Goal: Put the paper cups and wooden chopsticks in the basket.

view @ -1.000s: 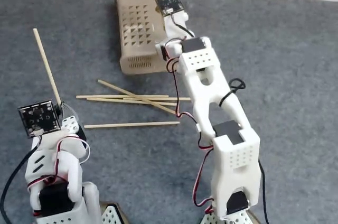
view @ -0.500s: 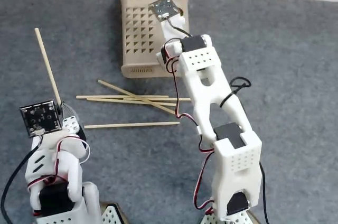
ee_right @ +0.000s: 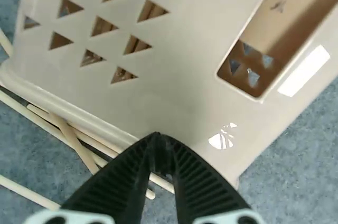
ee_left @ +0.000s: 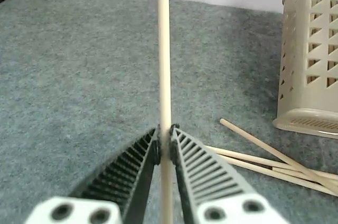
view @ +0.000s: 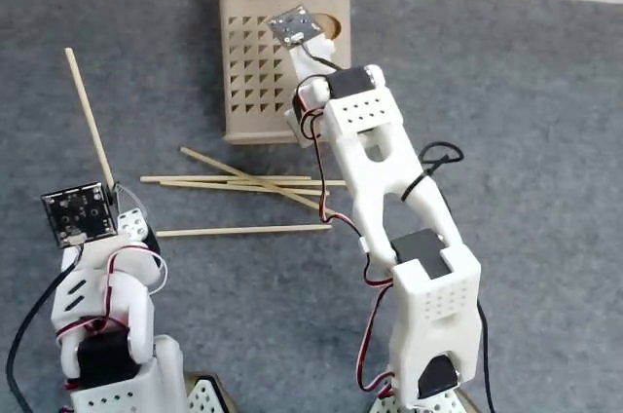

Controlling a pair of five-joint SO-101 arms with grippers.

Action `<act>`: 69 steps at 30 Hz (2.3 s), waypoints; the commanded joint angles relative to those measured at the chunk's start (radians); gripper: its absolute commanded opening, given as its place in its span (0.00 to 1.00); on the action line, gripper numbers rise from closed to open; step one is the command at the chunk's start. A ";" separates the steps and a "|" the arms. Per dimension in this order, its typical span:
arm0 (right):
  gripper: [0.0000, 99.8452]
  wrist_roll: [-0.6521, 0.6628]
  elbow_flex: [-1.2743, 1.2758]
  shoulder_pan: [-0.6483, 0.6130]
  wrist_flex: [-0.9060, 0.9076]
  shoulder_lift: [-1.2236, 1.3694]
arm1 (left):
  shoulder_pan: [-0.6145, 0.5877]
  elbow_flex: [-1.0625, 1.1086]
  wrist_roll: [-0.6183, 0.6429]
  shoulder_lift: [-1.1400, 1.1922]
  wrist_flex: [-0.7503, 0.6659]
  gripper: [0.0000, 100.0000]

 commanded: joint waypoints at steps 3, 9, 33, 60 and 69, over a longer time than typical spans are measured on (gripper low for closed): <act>0.01 0.017 0.140 -0.061 -0.008 0.041 | -0.019 -0.007 -0.009 -0.008 -0.025 0.01; 0.01 0.015 0.162 -0.064 -0.012 0.036 | -0.019 -0.007 -0.009 -0.008 -0.023 0.01; 0.01 0.015 0.163 -0.076 0.093 0.042 | -0.013 0.001 -0.009 -0.008 -0.035 0.01; 0.01 0.014 0.518 -0.091 -0.018 -0.278 | -0.013 0.019 -0.009 -0.004 -0.072 0.01; 0.01 0.012 0.535 -0.084 -0.038 -0.377 | -0.013 0.019 -0.009 -0.004 -0.072 0.01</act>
